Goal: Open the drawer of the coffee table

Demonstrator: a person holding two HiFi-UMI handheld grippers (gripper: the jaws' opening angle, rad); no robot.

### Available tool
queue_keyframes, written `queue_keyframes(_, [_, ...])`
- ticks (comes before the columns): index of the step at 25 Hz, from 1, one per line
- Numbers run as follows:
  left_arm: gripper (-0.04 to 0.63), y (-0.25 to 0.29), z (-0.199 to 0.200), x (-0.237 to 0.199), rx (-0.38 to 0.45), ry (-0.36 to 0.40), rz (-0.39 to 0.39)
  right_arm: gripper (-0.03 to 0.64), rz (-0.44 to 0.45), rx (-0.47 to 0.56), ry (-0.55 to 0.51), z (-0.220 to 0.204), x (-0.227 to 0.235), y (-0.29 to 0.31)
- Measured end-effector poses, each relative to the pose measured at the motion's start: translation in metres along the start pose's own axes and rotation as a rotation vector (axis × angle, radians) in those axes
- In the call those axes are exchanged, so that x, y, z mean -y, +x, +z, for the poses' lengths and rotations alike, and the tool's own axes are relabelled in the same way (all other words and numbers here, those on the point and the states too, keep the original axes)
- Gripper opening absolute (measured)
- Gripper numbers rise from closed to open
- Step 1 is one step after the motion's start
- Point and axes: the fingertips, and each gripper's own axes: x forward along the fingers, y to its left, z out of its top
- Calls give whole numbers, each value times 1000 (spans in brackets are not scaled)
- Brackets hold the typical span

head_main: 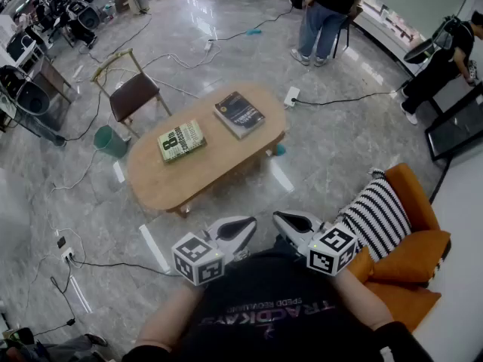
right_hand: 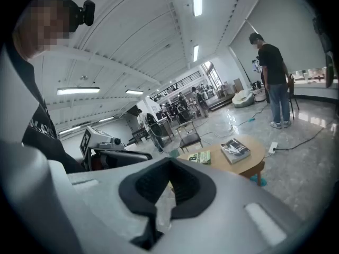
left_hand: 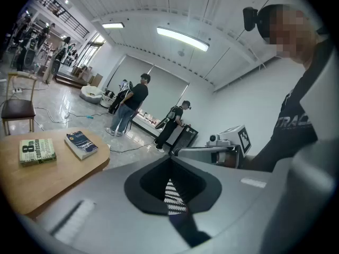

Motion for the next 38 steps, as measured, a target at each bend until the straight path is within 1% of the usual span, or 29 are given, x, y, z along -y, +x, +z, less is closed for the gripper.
queue_keyframes(9, [2, 4, 2, 1, -5, -2, -5, -2, 3, -4, -2, 2, 2, -1])
queue_keyframes(15, [2, -2, 1, 0, 1, -8, -1, -2, 42, 11, -2, 4, -6, 2])
queue_keyframes(20, [2, 2, 2, -4, -1, -5, 4, -2, 58, 4, -29, 7, -5, 6])
queue_keyframes(24, [2, 7, 1, -8, 1, -13, 10, -2, 81, 21, -37, 9, -3, 5])
queue_keyframes(29, [2, 17, 3, -8, 4, -21, -3, -2, 63, 13, -21, 10, 11, 2])
queue_keyframes(38, [2, 45, 4, -14, -18, -26, -20, -2, 35, 24, 24, 14, 45, -1])
